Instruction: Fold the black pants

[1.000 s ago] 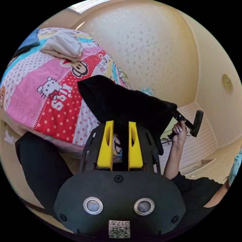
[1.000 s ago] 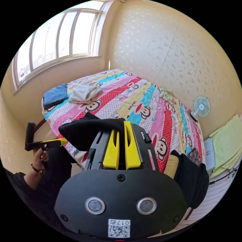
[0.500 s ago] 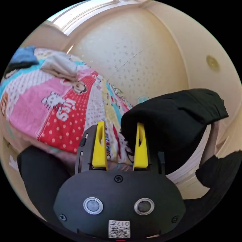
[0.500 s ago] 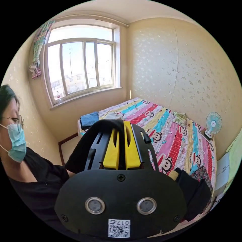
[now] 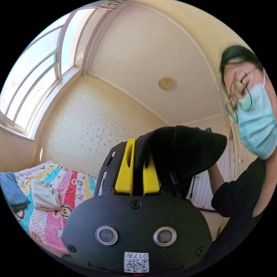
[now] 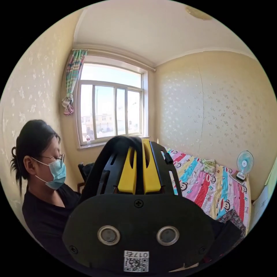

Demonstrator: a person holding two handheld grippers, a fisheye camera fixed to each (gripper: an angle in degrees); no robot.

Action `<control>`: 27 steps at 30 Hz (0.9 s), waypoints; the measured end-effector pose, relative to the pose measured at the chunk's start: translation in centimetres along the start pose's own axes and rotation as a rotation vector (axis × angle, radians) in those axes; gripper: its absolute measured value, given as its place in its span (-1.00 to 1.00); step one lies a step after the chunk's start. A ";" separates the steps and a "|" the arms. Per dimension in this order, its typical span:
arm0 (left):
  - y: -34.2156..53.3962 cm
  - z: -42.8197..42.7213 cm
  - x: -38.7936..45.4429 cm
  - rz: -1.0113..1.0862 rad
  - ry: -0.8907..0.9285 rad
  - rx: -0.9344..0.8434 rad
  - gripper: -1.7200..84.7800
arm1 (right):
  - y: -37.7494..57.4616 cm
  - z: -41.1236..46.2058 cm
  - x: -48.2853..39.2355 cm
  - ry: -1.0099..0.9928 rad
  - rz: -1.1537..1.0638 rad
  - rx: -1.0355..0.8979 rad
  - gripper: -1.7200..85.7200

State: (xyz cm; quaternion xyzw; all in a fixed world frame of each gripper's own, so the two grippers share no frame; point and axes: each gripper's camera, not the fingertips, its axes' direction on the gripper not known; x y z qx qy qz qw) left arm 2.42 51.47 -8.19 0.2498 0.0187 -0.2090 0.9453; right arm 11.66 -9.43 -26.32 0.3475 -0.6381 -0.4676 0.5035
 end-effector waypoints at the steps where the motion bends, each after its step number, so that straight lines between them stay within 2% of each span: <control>1: -1.0 -0.1 0.3 0.000 0.023 0.028 -0.87 | -0.3 -1.9 0.1 -0.029 0.009 0.044 -0.85; 6: -9.7 0.0 6.2 0.127 0.073 0.152 -0.87 | -2.3 -7.9 -0.6 -0.051 -0.005 0.147 -0.85; 9: -14.2 1.3 10.3 0.224 0.004 0.169 -0.87 | -4.1 -10.6 -1.5 0.015 -0.069 0.205 -0.86; 15: -21.0 7.7 10.2 0.149 0.089 0.053 -0.86 | -7.2 -12.5 1.4 0.025 -0.016 0.202 -0.86; 19: -19.9 12.4 7.0 0.068 0.047 -0.033 -0.86 | -5.9 -8.1 8.7 -0.011 0.123 0.098 -0.86; 22: -17.0 17.2 3.5 0.048 -0.062 -0.096 -0.86 | -3.5 -2.5 16.2 -0.022 0.234 0.031 -0.86; 25: -14.7 26.1 -2.0 0.013 -0.206 -0.231 -0.86 | -1.8 5.8 26.1 0.031 0.398 -0.032 -0.85; 27: -12.9 36.8 -9.2 -0.015 -0.375 -0.444 -0.85 | -1.2 12.8 33.2 0.121 0.466 -0.083 -0.84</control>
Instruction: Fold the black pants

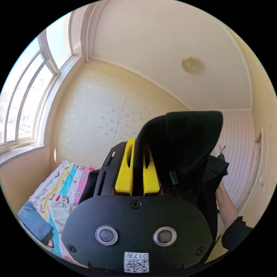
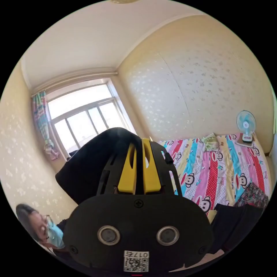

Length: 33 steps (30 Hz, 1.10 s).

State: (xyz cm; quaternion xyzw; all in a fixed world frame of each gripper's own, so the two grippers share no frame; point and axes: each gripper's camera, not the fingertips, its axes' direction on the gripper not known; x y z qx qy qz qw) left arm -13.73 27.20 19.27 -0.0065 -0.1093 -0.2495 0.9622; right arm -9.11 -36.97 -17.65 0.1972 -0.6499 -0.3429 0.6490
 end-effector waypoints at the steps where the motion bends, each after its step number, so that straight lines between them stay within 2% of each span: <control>1: -0.5 3.5 -1.1 -0.011 -0.042 -0.079 -0.84 | -1.2 5.4 3.7 0.115 0.039 -0.074 -0.83; 2: -0.1 10.2 -3.7 -0.032 -0.143 -0.279 -0.83 | -1.4 7.9 5.8 0.188 0.101 -0.152 -0.82; 3: 2.1 15.4 -6.2 -0.045 -0.278 -0.467 -0.82 | -0.3 12.0 10.0 0.317 0.256 -0.271 -0.81; 5: 6.2 19.8 -9.3 -0.078 -0.461 -0.568 -0.80 | 3.9 16.4 14.6 0.369 0.365 -0.307 -0.80; 7: 11.9 23.1 -11.1 0.068 -0.382 -0.623 -0.84 | 10.0 21.9 20.5 0.237 0.397 -0.389 -0.80; 8: 16.6 25.4 -12.0 0.191 -0.355 -0.727 -0.89 | 11.7 23.5 21.9 0.200 0.391 -0.451 -0.79; 9: 22.2 27.8 -13.2 0.294 -0.393 -0.868 -0.91 | 15.8 26.7 24.8 0.179 0.374 -0.599 -0.77; 10: 25.2 28.8 -13.8 0.335 -0.424 -0.945 -0.92 | 20.1 29.2 27.1 0.229 0.350 -0.722 -0.76; 12: 37.2 30.6 -15.9 0.469 -0.454 -1.210 -0.93 | 26.9 31.7 29.9 0.322 0.287 -0.882 -0.74; 13: 40.0 30.3 -16.2 0.500 -0.441 -1.251 -0.93 | 31.5 32.9 31.4 0.332 0.266 -0.979 -0.72; 15: 49.1 28.3 -16.4 0.603 -0.351 -1.391 -0.96 | 37.5 33.3 32.4 0.256 0.256 -1.051 -0.69; 17: 53.4 26.4 -15.8 0.658 -0.262 -1.452 -0.97 | 42.7 32.6 32.5 0.179 0.253 -1.066 -0.68; 20: 55.3 23.0 -14.7 0.682 -0.321 -1.299 -0.97 | 50.2 30.4 31.3 0.102 0.257 -1.070 -0.67; 23: 55.4 20.8 -13.8 0.667 -0.242 -1.231 -0.97 | 56.1 27.3 28.1 0.147 0.177 -0.945 -0.66; 25: 55.4 20.1 -14.2 0.570 -0.238 -1.233 -0.97 | 59.7 23.9 25.0 0.165 0.209 -0.772 -0.64; 27: 55.0 19.1 -15.6 0.398 -0.197 -1.237 -0.97 | 62.5 22.3 22.9 0.140 0.238 -0.704 -0.65; 28: 54.9 18.8 -16.1 0.355 -0.167 -1.245 -0.97 | 64.7 21.3 21.7 0.198 0.250 -0.670 -0.66; 30: 55.3 17.9 -18.6 0.144 -0.034 -1.308 -0.97 | 67.7 19.7 20.4 0.263 0.301 -0.599 -0.72; 33: 56.4 16.5 -21.6 -0.108 0.187 -1.368 -0.97 | 71.7 17.8 20.1 0.235 0.381 -0.544 -0.83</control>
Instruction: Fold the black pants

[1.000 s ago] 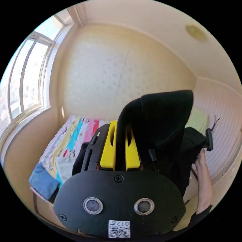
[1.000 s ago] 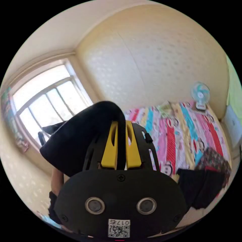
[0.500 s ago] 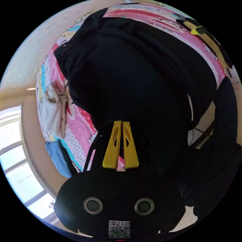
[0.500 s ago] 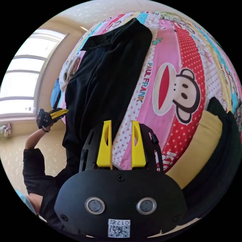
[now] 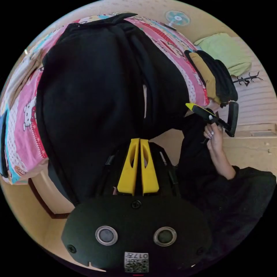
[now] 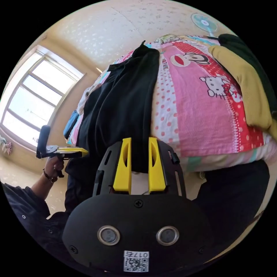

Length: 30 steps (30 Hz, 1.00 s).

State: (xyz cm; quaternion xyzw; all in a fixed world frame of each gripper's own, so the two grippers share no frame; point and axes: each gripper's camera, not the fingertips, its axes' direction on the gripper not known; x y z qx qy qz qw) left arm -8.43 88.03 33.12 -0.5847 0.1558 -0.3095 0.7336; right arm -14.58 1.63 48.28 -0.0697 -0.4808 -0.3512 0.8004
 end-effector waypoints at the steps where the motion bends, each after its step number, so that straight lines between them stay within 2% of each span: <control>1: 0.4 -0.1 -0.6 -0.015 0.053 -0.002 -0.97 | 0.7 0.4 1.1 -0.036 0.025 -0.044 -0.86; 5: 2.8 -2.2 -3.6 -0.068 0.388 0.087 -0.97 | 1.2 -2.6 4.1 -0.299 0.000 -0.126 -0.90; 6: 3.5 -3.3 -4.1 -0.065 0.461 0.129 -0.97 | 1.6 -5.4 5.1 -0.390 -0.007 -0.078 -0.91; 8: 4.6 -5.4 -4.6 -0.046 0.521 0.193 -0.98 | 2.4 -10.5 6.5 -0.381 0.014 0.029 -0.91; 11: 6.1 -8.8 -6.1 -0.086 0.405 0.273 -0.97 | 4.2 -17.1 8.2 -0.099 0.060 0.137 -0.92; 13: 6.8 -10.6 -8.0 -0.151 0.291 0.321 -0.95 | 4.9 -17.3 9.3 0.153 0.092 0.070 -0.92; 16: 7.8 -13.3 -12.4 -0.290 0.171 0.395 -0.81 | 5.8 -15.3 9.9 0.120 0.112 -0.081 -0.93; 21: 9.3 -16.6 -18.8 -0.482 -0.103 0.484 -0.69 | 9.6 -14.9 7.6 0.199 0.110 -0.030 -0.93; 23: 8.6 -15.0 -21.3 -0.518 -0.088 0.426 -0.69 | 10.5 -14.6 7.5 0.158 0.132 -0.025 -0.94; 24: 7.8 -13.0 -23.0 -0.530 0.012 0.333 -0.68 | 10.9 -14.3 7.6 0.098 0.143 -0.041 -0.94; 25: 7.5 -12.2 -23.6 -0.542 0.043 0.314 -0.67 | 11.2 -14.1 7.7 0.039 0.154 -0.057 -0.94; 26: 8.1 -12.2 -23.9 -0.553 0.025 0.358 -0.67 | 11.4 -14.1 7.6 0.014 0.157 -0.058 -0.93; 30: 8.3 -12.9 -23.1 -0.481 -0.077 0.293 -0.74 | 12.6 -15.3 5.4 -0.035 0.135 -0.007 -0.91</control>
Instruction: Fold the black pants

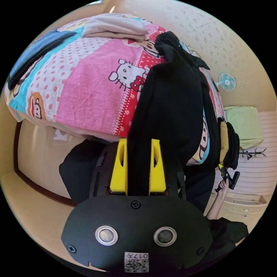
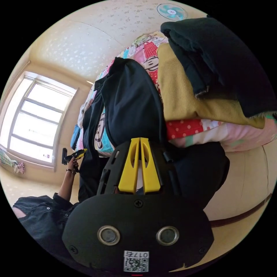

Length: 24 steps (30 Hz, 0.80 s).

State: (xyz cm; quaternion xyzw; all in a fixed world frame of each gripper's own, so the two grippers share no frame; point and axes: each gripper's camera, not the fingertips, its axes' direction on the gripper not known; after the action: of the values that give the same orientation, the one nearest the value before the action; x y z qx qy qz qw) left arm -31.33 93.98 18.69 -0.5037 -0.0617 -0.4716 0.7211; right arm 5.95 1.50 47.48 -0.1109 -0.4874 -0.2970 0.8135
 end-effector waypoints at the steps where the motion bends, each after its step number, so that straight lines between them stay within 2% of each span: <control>1: 0.1 0.0 0.1 0.011 -0.015 -0.008 -0.77 | 0.3 -0.2 -1.1 0.015 -0.016 0.017 -0.88; 3: 0.8 0.5 0.5 0.036 -0.008 -0.072 -0.94 | 0.4 0.1 -2.9 0.054 -0.047 0.034 -0.81; 6: 2.3 0.8 1.2 0.119 0.022 -0.122 -0.97 | -0.1 1.9 -6.3 0.074 -0.110 -0.010 -0.69; 9: 4.4 -1.0 0.0 0.128 0.098 -0.099 -0.97 | -0.3 5.5 -9.1 0.111 -0.160 -0.098 -0.68; 10: 4.8 -1.5 -0.4 0.128 0.125 -0.092 -0.98 | -0.3 7.5 -9.9 0.169 -0.183 -0.166 -0.69; 13: 6.5 -4.0 -2.1 0.137 0.233 -0.063 -0.98 | 0.8 9.0 -12.9 0.388 -0.289 -0.167 -0.75; 18: 9.4 -6.4 -1.7 0.232 0.181 -0.103 -0.98 | 2.8 9.2 -17.3 0.539 -0.403 -0.247 -0.91; 19: 9.8 -6.6 -1.5 0.243 0.176 -0.106 -0.98 | 3.4 9.3 -17.9 0.558 -0.409 -0.326 -0.93; 21: 11.2 -7.8 -1.4 0.265 0.168 -0.125 -0.97 | 4.9 9.1 -18.5 0.515 -0.432 -0.426 -0.94; 24: 12.7 -8.9 -2.3 0.275 0.077 -0.117 -0.96 | 7.6 6.4 -19.1 0.338 -0.444 -0.405 -0.94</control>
State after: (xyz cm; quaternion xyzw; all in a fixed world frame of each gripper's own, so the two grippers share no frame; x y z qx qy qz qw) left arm -26.60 88.98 4.62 -0.5301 0.0632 -0.3904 0.7501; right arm -0.83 17.76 35.12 -0.1107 -0.2891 -0.5719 0.7596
